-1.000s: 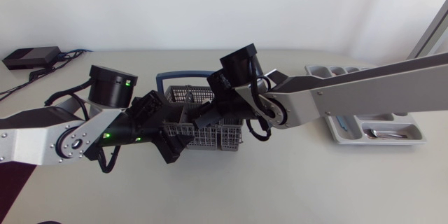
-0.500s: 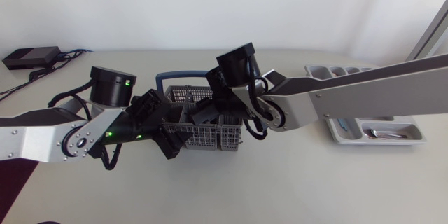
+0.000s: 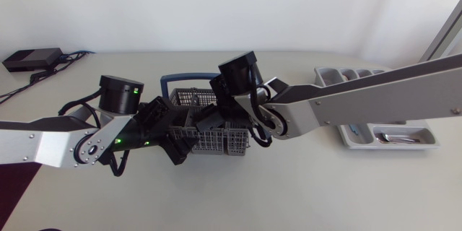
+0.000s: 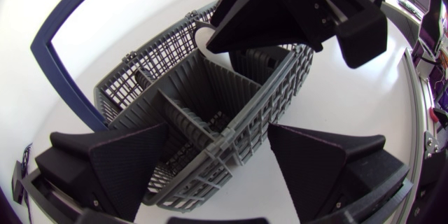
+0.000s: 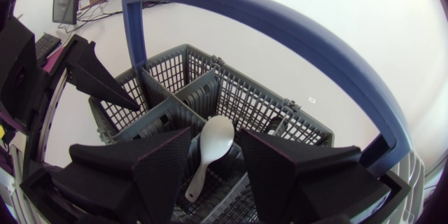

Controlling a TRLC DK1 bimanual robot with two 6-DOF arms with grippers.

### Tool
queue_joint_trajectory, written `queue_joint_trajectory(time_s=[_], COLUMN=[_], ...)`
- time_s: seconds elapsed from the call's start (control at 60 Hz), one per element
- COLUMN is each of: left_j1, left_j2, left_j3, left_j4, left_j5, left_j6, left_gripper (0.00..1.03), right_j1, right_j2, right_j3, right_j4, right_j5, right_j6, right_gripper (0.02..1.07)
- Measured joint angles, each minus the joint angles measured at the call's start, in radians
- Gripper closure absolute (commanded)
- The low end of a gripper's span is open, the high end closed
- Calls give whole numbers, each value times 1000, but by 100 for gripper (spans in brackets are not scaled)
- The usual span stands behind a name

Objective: Sort the cutlery from the basket into the organizer compartments.

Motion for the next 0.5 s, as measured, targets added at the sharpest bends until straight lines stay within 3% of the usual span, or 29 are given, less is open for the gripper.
queue_joint_trajectory(time_s=[0.5], left_j1=[2], left_j2=[33], left_j3=[2], left_j4=[36], left_j5=[10], left_j6=[3], left_gripper=[6], right_j1=[5], right_j2=[21], right_j3=[-1], right_j4=[29], right_j5=[-3], right_j6=[0], right_gripper=[54])
